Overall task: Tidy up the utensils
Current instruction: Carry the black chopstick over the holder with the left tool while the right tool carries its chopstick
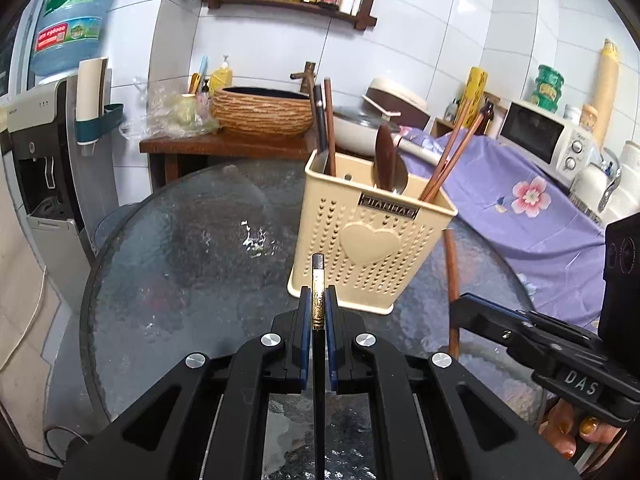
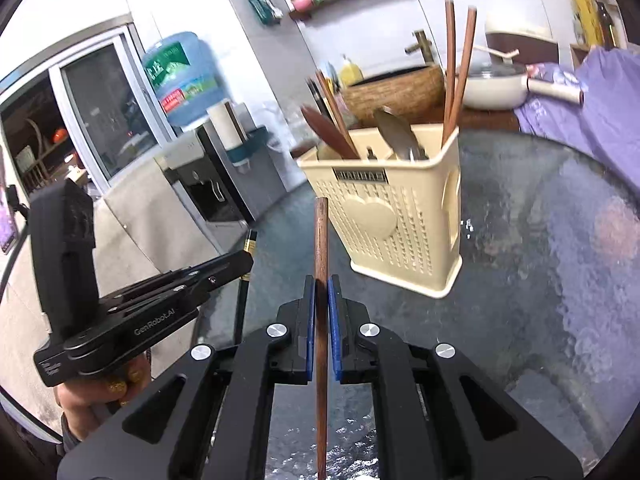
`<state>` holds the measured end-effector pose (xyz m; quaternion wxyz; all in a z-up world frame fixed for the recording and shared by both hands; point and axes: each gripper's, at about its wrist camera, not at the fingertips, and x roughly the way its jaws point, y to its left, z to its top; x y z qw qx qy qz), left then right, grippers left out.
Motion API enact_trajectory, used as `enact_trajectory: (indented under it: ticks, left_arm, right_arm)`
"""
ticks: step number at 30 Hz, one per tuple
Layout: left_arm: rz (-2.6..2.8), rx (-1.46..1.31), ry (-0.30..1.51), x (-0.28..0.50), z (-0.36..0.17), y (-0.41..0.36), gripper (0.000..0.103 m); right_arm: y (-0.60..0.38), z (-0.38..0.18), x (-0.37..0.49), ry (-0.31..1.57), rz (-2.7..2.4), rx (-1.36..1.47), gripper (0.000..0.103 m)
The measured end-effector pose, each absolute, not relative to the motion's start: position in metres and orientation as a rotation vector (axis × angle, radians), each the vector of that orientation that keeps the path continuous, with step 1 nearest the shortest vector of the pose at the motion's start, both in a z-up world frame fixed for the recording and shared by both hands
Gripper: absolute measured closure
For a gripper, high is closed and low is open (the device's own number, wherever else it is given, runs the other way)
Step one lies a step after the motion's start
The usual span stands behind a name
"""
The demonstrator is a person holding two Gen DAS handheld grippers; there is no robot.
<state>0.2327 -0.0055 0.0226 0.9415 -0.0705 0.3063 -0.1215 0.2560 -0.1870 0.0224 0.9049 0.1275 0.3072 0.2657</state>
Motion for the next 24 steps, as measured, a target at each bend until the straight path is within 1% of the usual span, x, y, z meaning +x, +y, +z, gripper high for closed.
enact_trajectory:
  ticks: [11,24]
  left_arm:
    - [-0.295,-0.167,0.581,0.221,0.042,0.0,0.096]
    - [-0.314,-0.153,0.493,0.216,0.076,0.001,0.097]
  right_arm:
    - [-0.196,0.045,0.246,0.575,0.568,0.281,0.096]
    - [-0.194,0.076,0.243,0.505,0.571,0.223,0.096]
